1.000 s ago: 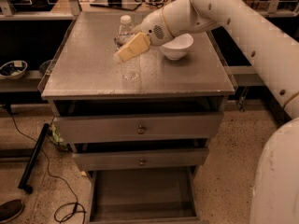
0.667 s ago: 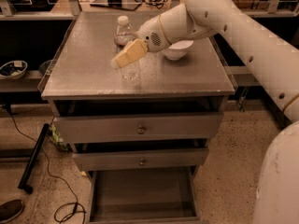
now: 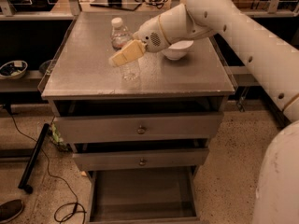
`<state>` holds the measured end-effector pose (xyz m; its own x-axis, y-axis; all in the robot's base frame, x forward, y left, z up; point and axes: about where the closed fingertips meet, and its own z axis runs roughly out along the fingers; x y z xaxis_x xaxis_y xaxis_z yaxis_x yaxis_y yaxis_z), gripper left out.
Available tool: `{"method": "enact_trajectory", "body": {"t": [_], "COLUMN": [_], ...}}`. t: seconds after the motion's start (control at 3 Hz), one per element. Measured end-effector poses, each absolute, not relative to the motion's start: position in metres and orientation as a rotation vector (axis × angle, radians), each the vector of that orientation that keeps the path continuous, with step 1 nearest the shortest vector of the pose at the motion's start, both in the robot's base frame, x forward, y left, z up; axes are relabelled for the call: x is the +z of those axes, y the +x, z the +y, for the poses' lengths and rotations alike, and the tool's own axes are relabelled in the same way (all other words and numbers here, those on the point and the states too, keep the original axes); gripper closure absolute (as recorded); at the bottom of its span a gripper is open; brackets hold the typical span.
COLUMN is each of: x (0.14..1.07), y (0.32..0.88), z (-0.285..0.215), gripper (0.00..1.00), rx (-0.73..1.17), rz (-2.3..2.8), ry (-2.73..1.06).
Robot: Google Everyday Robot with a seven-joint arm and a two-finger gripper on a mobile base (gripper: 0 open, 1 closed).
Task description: Place water bottle into bottom drawer
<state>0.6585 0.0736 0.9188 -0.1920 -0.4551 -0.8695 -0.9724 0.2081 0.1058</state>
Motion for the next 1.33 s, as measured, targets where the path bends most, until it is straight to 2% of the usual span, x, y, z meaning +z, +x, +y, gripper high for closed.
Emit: {"method": "enact_trajectory", "body": {"t": [1.0,1.33], "x": [0.9187,0.9189], "y": [0.6585,0.6584], "z": [0.0737,0.0737], "gripper": [0.96,1.0], "rx": [0.911,0.911], "rz": [1.764,1.764], "ry": [-1.338,-1.338]}}
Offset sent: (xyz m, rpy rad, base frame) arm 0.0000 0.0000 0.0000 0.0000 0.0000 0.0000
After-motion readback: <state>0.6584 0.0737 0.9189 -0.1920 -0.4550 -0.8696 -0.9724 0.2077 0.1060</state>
